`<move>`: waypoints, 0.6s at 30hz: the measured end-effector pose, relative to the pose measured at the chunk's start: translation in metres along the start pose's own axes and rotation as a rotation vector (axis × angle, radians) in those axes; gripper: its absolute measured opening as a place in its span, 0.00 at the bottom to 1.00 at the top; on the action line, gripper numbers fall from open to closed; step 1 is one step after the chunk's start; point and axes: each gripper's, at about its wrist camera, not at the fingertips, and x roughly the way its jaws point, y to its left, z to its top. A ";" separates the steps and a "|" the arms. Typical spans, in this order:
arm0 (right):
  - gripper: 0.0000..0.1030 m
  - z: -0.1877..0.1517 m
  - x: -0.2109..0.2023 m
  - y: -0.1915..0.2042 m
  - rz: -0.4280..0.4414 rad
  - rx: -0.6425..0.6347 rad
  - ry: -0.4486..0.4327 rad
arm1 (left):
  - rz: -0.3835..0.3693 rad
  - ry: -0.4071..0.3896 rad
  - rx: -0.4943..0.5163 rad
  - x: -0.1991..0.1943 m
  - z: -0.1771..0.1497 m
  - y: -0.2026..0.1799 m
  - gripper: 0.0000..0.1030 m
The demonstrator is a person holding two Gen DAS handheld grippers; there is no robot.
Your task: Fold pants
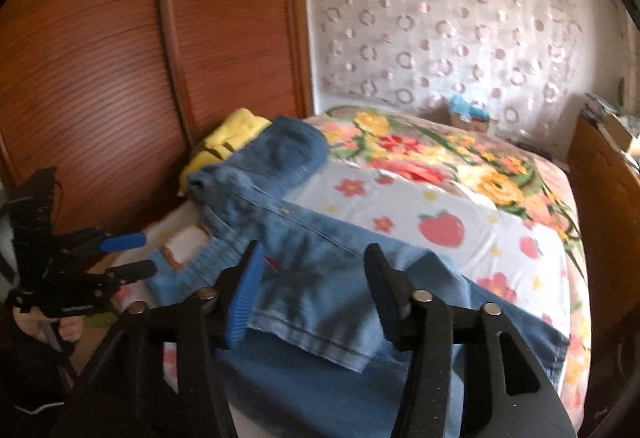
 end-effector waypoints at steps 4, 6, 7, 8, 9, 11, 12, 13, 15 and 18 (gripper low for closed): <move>0.53 -0.020 0.021 -0.015 -0.012 0.023 0.071 | -0.042 0.036 0.027 0.015 -0.006 -0.015 0.50; 0.52 -0.031 0.031 -0.020 -0.010 0.039 0.100 | -0.063 0.053 0.037 0.022 -0.010 -0.021 0.50; 0.52 -0.037 0.037 -0.024 -0.004 0.054 0.116 | -0.072 0.059 0.041 0.025 -0.011 -0.023 0.50; 0.52 -0.041 0.042 -0.027 -0.001 0.066 0.129 | -0.086 0.066 0.048 0.028 -0.014 -0.027 0.50; 0.52 -0.044 0.046 -0.029 0.002 0.074 0.139 | -0.096 0.071 0.053 0.030 -0.015 -0.029 0.50; 0.52 -0.050 0.054 -0.032 0.012 0.091 0.164 | -0.118 0.079 0.063 0.036 -0.017 -0.032 0.45; 0.52 -0.052 0.058 -0.033 0.018 0.096 0.177 | -0.126 0.084 0.067 0.038 -0.018 -0.033 0.41; 0.52 -0.056 0.063 -0.035 0.021 0.102 0.190 | -0.135 0.091 0.071 0.042 -0.019 -0.034 0.39; 0.52 -0.059 0.070 -0.037 0.030 0.115 0.209 | -0.144 0.111 0.076 0.050 -0.022 -0.036 0.31; 0.52 -0.065 0.078 -0.042 0.042 0.136 0.236 | -0.127 0.127 0.091 0.057 -0.025 -0.038 0.25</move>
